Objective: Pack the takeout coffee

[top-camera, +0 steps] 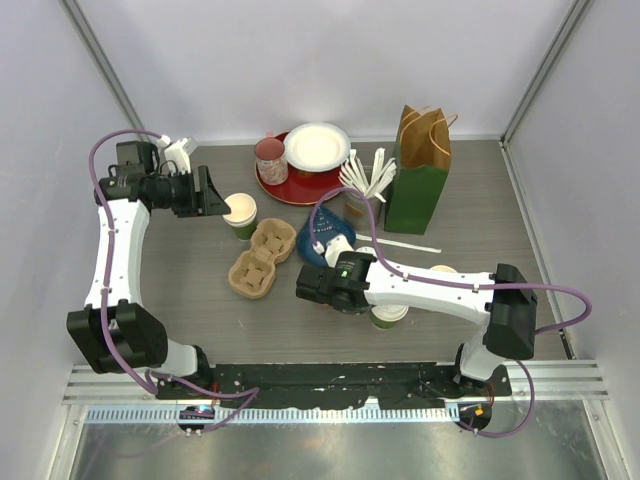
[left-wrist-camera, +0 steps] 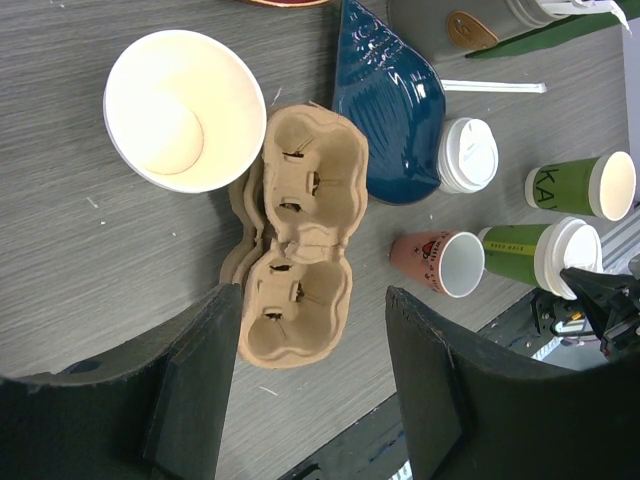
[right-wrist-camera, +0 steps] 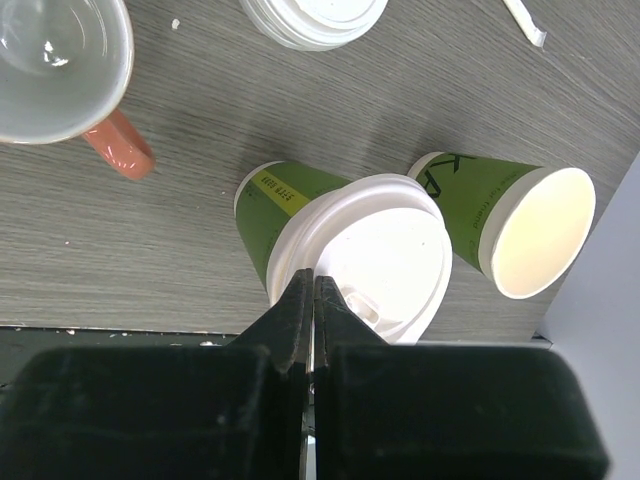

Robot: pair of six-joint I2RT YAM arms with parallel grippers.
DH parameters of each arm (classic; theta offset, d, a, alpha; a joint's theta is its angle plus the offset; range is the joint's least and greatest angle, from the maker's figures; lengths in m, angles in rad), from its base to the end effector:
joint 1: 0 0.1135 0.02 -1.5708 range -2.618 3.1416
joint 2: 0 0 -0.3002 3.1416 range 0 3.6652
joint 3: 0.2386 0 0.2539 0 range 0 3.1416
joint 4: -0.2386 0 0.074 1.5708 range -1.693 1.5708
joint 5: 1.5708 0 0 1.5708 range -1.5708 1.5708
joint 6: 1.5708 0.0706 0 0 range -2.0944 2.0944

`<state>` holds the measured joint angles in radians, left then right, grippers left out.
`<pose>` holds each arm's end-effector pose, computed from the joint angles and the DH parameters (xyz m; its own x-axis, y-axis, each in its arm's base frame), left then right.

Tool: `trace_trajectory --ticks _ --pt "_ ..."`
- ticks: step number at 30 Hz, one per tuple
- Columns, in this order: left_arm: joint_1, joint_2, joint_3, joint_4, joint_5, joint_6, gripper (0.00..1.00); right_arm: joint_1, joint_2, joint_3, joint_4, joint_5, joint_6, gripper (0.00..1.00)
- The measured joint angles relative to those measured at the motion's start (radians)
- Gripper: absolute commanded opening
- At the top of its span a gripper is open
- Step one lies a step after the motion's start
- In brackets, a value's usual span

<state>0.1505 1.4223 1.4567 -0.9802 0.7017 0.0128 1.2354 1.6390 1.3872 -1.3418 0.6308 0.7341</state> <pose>0.2984 -0.0008 0.3751 -0.7984 -0.1112 -0.5918 0.2692 0.8132 -0.5160 0.1352 0.2614 0.2787 -0.7581 -0.5313 -0.3781 -0.3490 0.8203 -0.4530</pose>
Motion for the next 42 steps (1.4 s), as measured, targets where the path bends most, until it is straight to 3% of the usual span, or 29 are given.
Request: trace_trajectory --ticks 18,29,36,38,40,41,42 --pt "0.000 0.000 0.000 -0.005 0.000 0.014 0.63 0.000 0.000 -0.037 0.001 -0.015 0.006 0.27" --pt "0.000 0.000 0.000 -0.006 0.002 0.021 0.63 0.000 0.000 -0.034 -0.001 -0.023 0.013 0.52" --pt "-0.003 0.000 0.009 -0.018 0.003 0.022 0.63 0.000 0.000 0.058 -0.005 -0.016 0.027 0.66" --pt "-0.011 0.000 0.020 -0.026 0.003 0.022 0.63 0.000 -0.003 0.101 -0.004 -0.003 0.031 0.60" --pt "-0.035 0.000 0.035 -0.031 -0.002 0.023 0.59 0.000 -0.016 0.127 0.001 0.008 0.034 0.41" --pt "-0.050 0.000 0.043 -0.034 -0.007 0.025 0.52 -0.009 -0.035 0.128 0.007 0.011 0.035 0.34" --pt "-0.075 0.000 0.053 -0.037 -0.015 0.026 0.48 -0.017 -0.058 0.122 0.011 0.010 0.036 0.20"
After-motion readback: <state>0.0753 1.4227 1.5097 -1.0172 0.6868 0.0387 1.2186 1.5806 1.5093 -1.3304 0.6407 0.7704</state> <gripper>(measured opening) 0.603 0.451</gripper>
